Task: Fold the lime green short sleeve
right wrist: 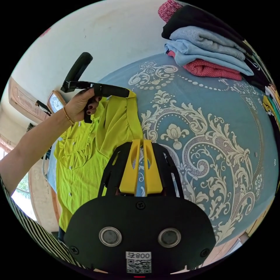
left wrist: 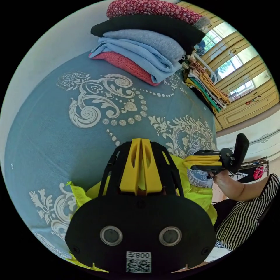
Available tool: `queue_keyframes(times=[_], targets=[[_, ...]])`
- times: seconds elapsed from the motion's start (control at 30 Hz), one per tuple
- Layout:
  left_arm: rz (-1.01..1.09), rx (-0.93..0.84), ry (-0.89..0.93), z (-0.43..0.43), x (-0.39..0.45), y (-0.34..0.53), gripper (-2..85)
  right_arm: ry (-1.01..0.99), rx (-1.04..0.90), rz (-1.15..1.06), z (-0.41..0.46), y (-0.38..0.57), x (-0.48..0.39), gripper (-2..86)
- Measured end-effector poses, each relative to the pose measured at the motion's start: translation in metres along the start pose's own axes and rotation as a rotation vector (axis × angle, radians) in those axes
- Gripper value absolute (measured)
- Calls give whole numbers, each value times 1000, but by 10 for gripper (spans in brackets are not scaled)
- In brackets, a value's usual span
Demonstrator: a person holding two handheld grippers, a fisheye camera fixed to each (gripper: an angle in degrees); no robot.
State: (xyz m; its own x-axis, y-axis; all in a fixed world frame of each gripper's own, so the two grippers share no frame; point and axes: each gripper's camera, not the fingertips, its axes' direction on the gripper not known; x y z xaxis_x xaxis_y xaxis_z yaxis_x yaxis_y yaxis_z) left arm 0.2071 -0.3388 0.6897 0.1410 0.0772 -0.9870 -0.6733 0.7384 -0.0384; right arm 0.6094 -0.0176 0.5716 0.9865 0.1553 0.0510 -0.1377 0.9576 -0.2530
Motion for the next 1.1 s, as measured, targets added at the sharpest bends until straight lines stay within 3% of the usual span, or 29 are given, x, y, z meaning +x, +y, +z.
queue_keyframes(times=[0.23,0.43,0.67,0.87,1.1], targets=[[91,182,179,-49,-1,-25,8,-156,185,1,-38,20,2,9],[108,343,326,-89,-25,-3,8,-222,288,-223,-62,37,-36,8],[-57,464,465,-106,-75,53,12,-327,92,-463,-31,37,-90,9],[-147,356,408,-103,-90,71,37,-249,-94,-533,6,37,-122,13],[-192,373,382,-114,-92,71,83,-273,-196,-555,27,37,-141,26]])
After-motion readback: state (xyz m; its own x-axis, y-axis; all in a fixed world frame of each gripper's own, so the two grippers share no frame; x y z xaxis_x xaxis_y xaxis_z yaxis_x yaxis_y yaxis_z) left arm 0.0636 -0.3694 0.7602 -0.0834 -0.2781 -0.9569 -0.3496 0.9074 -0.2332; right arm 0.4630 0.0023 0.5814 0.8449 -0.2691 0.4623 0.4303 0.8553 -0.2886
